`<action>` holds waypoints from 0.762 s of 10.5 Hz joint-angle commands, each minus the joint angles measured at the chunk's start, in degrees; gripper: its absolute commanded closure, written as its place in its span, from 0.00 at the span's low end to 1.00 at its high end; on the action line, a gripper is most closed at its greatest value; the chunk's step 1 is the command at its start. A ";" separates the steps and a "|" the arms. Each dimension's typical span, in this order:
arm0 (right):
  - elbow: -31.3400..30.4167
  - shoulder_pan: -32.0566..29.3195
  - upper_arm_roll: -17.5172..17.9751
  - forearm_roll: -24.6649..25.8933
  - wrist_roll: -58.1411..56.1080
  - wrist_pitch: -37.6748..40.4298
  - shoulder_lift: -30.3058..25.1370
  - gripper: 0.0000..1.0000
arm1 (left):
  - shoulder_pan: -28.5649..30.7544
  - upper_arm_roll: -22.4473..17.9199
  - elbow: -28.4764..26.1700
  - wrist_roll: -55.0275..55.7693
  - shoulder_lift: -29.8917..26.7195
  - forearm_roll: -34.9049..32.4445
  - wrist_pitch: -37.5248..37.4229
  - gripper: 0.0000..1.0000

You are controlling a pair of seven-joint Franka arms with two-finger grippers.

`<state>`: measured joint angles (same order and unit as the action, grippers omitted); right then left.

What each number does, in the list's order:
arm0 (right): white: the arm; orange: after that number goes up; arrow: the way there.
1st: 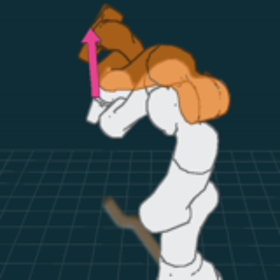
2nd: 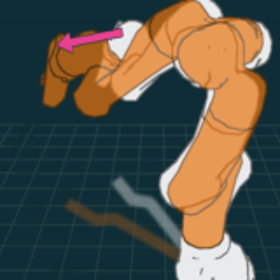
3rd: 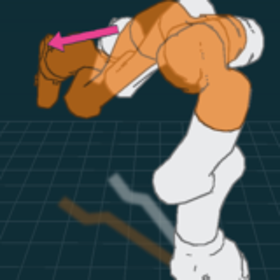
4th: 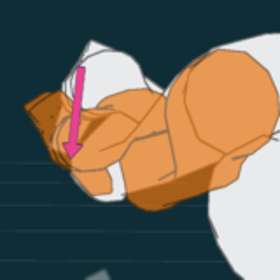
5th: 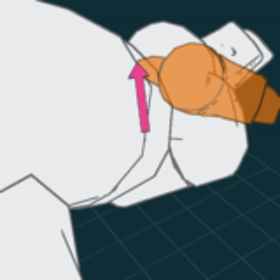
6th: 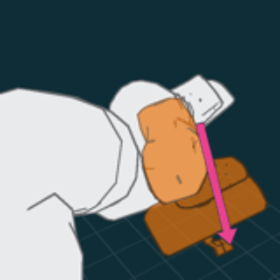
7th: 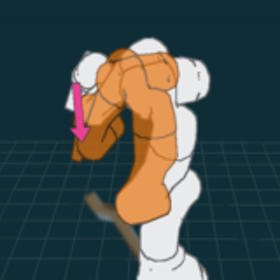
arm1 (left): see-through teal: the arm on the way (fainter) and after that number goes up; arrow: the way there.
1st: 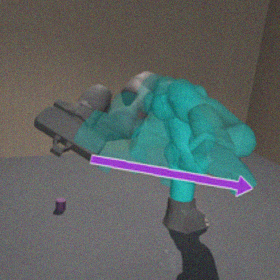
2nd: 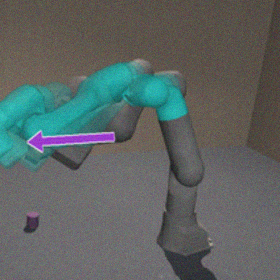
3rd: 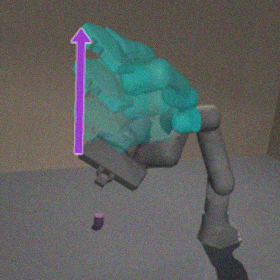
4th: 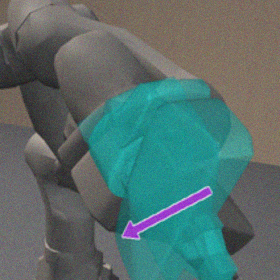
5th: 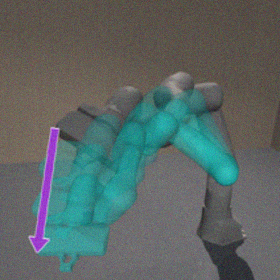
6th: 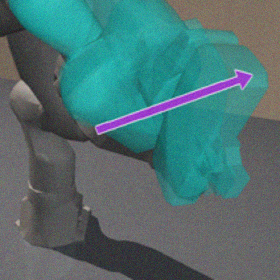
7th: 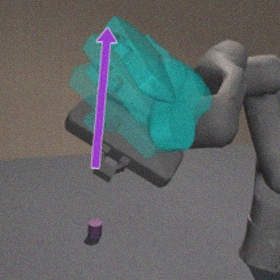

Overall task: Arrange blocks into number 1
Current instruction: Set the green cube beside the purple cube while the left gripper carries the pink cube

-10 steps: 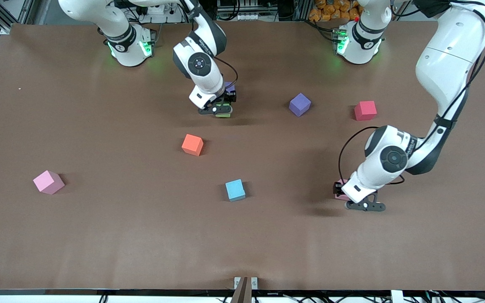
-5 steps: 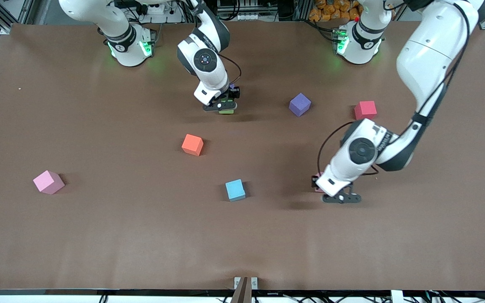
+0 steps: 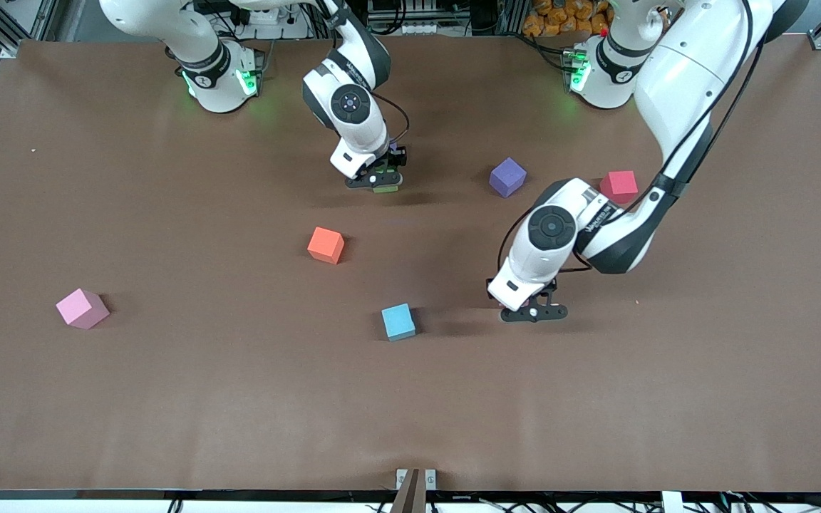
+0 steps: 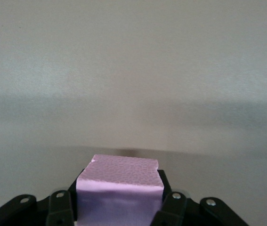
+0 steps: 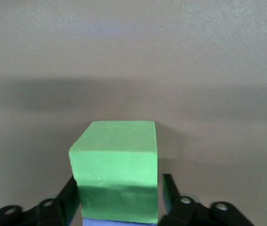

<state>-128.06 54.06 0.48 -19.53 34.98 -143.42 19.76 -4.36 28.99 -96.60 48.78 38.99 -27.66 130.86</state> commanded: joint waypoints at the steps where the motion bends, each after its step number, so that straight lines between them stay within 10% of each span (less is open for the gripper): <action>1: 0.44 -2.01 0.13 -0.77 0.61 0.86 -2.00 0.00 | -1.96 -0.52 0.71 3.33 -0.93 0.33 -1.83 1.00; 8: 2.01 -18.71 -2.49 -1.04 1.58 2.88 -5.71 0.00 | -9.34 0.01 5.53 12.83 -0.93 4.88 -4.10 1.00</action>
<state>-127.04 37.31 -1.05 -19.54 35.59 -140.96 13.89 -11.43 29.48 -93.55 60.33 38.84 -25.58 129.87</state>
